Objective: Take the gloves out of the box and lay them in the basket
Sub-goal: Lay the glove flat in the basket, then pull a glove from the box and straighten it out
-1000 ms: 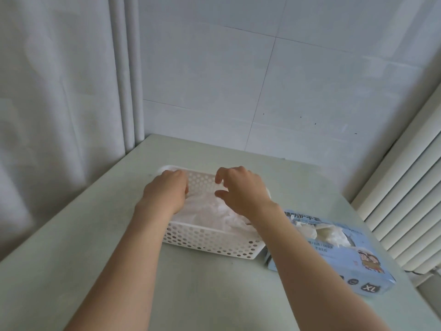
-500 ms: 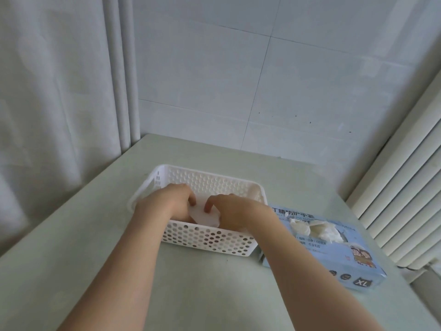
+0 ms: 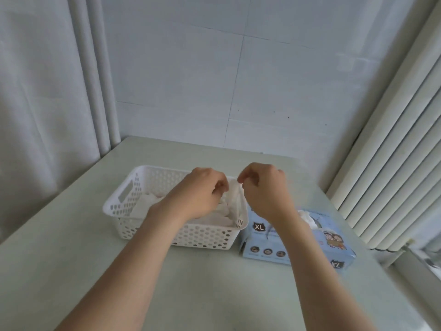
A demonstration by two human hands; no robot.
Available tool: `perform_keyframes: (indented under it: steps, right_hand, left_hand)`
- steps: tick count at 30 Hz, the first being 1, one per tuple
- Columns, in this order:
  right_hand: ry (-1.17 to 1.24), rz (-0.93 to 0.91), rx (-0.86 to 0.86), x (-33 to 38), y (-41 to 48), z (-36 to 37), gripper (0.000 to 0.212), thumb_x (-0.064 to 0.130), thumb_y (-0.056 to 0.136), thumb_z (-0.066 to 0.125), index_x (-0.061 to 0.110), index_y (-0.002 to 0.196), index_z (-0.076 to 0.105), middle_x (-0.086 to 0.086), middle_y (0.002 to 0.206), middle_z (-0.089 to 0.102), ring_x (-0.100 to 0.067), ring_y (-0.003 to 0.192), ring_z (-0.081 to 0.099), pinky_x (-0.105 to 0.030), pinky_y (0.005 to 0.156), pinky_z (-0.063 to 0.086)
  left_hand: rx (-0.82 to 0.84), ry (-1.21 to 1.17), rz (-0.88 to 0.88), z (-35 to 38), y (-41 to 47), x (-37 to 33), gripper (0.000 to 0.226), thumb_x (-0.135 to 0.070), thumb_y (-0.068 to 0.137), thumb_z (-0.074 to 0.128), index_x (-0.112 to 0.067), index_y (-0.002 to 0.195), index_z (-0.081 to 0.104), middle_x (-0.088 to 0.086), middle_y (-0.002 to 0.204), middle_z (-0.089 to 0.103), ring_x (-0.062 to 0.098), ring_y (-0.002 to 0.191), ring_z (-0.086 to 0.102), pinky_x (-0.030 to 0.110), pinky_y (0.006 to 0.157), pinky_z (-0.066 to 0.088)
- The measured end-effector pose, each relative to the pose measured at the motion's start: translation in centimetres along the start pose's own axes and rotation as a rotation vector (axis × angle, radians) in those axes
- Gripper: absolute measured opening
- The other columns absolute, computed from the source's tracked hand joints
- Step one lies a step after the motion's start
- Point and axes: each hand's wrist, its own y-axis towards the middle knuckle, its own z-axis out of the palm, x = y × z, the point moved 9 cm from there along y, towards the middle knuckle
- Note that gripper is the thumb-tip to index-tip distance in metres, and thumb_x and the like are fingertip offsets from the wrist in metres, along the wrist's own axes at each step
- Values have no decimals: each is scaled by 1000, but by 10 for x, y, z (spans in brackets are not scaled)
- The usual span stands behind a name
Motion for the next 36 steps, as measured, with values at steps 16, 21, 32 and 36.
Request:
perform_keyframes:
  steps: [16, 21, 32, 36]
  right_hand:
    - [-348, 410, 319, -116, -12, -55, 15, 14, 79, 85, 15, 76, 71, -4, 73, 66, -26, 72, 63, -33, 65, 56]
    - [-331, 366, 274, -115, -9, -58, 16, 5, 83, 64, 7, 85, 80, -7, 76, 75, -24, 81, 71, -44, 72, 65]
    - [-201, 231, 358, -91, -7, -49, 20, 17, 99, 56, 10, 102, 75, 7, 95, 71, -20, 91, 66, -29, 73, 54]
    - [-63, 233, 304, -89, -5, -50, 35, 19, 103, 50, -12, 115, 62, -17, 90, 63, -23, 76, 50, -36, 68, 43]
  left_hand:
    - [-94, 148, 55, 57, -12, -68, 29, -35, 104, 53, -20, 124, 67, -3, 126, 60, 19, 107, 61, 33, 86, 52]
    - [-67, 281, 267, 71, -14, -89, 40, -52, 104, 48, -26, 124, 70, -9, 138, 61, 15, 132, 49, 34, 109, 33]
    - [77, 334, 256, 87, -17, -88, 74, -84, 86, 51, -35, 141, 54, -16, 134, 59, 9, 136, 39, 36, 106, 37]
    - [88, 327, 251, 87, -17, -89, 72, -84, 86, 51, -35, 140, 54, -15, 134, 58, 9, 136, 38, 36, 106, 37]
